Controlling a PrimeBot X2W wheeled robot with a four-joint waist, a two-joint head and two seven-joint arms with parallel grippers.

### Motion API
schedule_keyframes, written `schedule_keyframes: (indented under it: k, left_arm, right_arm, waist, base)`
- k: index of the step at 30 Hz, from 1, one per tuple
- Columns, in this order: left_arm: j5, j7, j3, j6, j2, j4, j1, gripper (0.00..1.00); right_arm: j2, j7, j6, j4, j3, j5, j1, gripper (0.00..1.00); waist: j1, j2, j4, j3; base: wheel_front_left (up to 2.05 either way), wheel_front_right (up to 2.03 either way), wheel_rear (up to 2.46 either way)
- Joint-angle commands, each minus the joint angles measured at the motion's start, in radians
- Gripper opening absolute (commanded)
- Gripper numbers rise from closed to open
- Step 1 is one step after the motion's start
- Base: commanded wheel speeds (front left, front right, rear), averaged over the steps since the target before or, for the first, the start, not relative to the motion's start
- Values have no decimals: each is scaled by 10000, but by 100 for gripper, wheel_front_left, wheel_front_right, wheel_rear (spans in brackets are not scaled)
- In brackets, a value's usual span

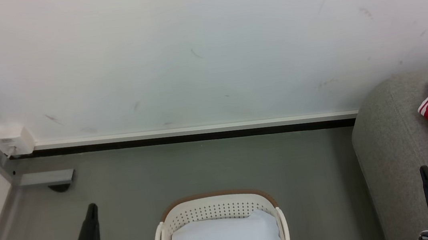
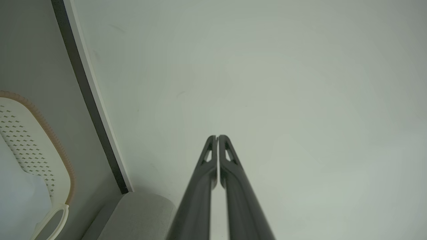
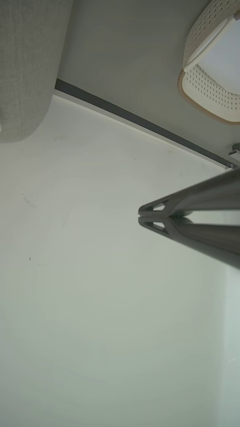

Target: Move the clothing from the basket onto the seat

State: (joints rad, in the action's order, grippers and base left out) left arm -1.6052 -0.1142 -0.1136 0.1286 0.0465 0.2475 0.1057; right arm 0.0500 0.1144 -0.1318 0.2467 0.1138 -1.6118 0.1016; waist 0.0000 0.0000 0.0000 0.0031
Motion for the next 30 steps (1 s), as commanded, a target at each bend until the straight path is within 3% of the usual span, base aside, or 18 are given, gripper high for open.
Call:
schedule_keyframes:
  k: [1, 30]
  left_arm:
    - [-139, -38, -23, 46, 69, -32, 73, 0]
    - [-139, -36, -22, 46, 70, -34, 71, 0]
  right_arm:
    - [-8, 31, 21, -57, 43, -20, 124, 0]
    - [-6, 29, 21, -56, 40, -22, 124, 0]
  waist:
    - [0, 0, 0, 0]
    - [0, 0, 0, 0]
  base:
    - [0, 0, 0]
    - [0, 0, 0]
